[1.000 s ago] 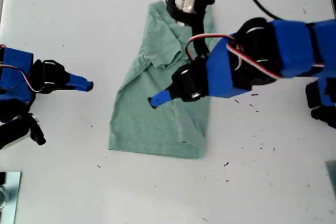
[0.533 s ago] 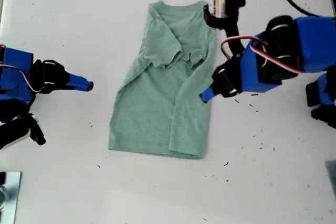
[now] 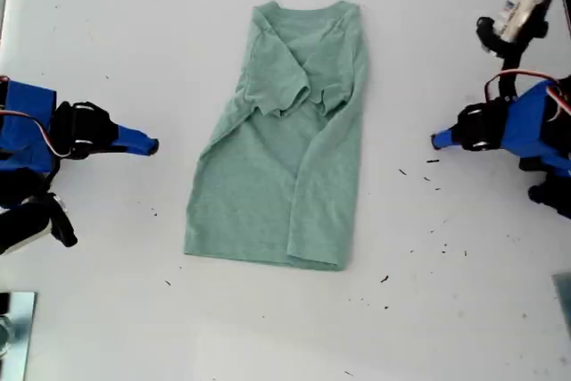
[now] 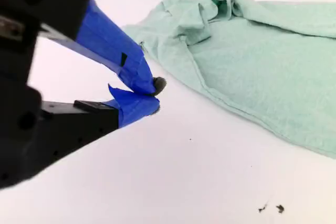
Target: Fold t shirt
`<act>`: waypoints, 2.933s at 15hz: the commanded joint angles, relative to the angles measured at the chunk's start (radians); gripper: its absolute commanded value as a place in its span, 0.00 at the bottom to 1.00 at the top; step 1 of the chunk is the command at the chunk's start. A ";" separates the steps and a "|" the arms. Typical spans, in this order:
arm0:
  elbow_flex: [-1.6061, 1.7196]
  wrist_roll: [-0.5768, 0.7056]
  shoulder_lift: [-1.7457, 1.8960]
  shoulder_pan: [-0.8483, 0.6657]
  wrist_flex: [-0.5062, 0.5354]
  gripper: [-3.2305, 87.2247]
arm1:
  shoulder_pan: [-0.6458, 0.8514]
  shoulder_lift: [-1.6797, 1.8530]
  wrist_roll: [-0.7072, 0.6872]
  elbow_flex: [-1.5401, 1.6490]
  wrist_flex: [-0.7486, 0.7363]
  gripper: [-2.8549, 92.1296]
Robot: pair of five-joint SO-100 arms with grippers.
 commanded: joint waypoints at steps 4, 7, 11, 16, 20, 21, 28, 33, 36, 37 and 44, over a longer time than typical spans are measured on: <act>-1.028 0.080 -0.988 0.098 0.287 0.03 | 0.002 0.423 0.005 0.094 0.221 0.05; -1.338 0.236 -1.273 0.084 0.443 0.19 | 0.003 0.423 0.003 0.094 0.221 0.05; -1.376 0.411 -1.419 0.003 0.485 0.33 | -0.006 0.426 0.003 0.094 0.221 0.05; -1.052 0.506 -1.542 -0.046 0.046 0.32 | -0.014 0.430 0.002 0.094 0.221 0.05; -1.131 0.482 -1.810 0.009 -0.121 0.21 | -0.015 0.430 0.002 0.094 0.221 0.05; -1.157 0.431 -1.802 0.034 -0.123 0.03 | -0.014 0.430 -0.002 0.094 0.221 0.05; -1.287 0.236 -1.505 0.012 0.267 0.03 | -0.005 0.430 0.000 0.094 0.221 0.05; -1.764 0.285 -1.713 -0.028 0.439 0.03 | -0.005 0.430 0.002 0.094 0.221 0.05; -2.296 0.290 -2.146 0.038 0.390 0.03 | -0.003 0.430 0.002 0.094 0.221 0.05; -2.296 0.316 -2.192 0.067 0.255 0.03 | -0.006 0.428 0.005 0.094 0.221 0.05; -2.319 0.368 -2.595 0.089 0.146 0.28 | -0.009 0.428 0.009 0.094 0.221 0.05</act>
